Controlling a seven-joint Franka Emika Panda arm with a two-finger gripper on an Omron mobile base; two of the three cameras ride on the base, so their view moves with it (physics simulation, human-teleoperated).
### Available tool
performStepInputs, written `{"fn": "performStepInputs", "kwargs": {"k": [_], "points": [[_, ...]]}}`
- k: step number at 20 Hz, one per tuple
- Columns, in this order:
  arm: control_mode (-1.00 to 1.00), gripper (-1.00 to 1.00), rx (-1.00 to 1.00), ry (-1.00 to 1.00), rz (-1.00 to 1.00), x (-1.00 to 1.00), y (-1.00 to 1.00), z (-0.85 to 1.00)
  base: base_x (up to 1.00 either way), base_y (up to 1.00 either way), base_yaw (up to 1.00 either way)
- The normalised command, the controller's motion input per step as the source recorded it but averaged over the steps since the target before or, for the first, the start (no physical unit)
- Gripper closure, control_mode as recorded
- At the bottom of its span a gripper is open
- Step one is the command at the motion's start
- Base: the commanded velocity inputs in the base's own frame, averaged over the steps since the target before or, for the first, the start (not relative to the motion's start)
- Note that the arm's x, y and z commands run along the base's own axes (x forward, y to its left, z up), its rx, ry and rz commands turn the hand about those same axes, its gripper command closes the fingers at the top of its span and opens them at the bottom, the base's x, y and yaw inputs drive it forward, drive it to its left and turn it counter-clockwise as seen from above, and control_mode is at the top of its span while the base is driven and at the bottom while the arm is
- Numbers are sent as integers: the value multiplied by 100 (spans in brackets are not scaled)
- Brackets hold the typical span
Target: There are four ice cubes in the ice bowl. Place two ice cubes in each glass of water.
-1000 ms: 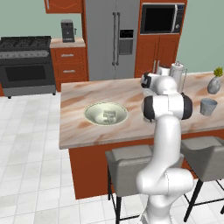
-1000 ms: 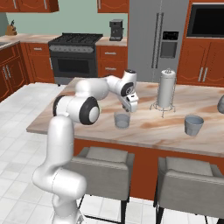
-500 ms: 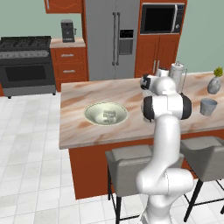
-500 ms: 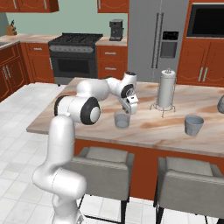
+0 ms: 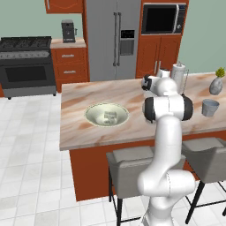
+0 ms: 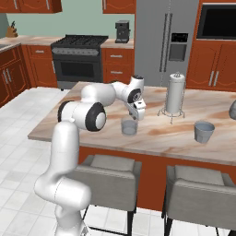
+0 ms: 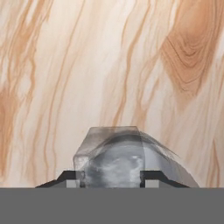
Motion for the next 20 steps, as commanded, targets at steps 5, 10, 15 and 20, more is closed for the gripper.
{"fn": "performStepInputs", "kwargs": {"k": [5, 10, 15, 20], "points": [[-100, -100, 0, 0, 0, 0, 0, 0, 0, 0, 0], [-100, -100, 0, 0, 0, 0, 4, 0, 0, 0, 0], [-100, -100, 0, 0, 0, 0, 10, 3, 0, 0, 0], [-100, -100, 0, -1, 0, -3, 16, 11, 0, 0, 0]]}}
